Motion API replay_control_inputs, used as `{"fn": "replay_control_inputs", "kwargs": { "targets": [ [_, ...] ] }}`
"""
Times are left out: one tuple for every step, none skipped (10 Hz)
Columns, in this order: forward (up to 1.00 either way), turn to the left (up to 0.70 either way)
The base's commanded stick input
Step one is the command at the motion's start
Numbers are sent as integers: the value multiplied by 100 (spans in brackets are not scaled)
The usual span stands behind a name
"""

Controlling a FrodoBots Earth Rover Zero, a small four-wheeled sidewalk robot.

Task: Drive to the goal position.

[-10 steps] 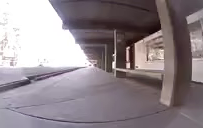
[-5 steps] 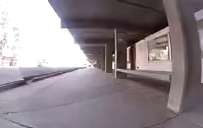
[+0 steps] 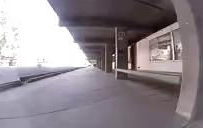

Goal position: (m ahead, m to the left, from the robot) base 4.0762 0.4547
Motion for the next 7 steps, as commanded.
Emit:
{"fn": "replay_control_inputs", "kwargs": {
  "targets": [
    [50,0],
    [50,0],
    [50,0],
    [50,0],
    [50,0],
    [50,0],
    [50,0]
  ]
}}
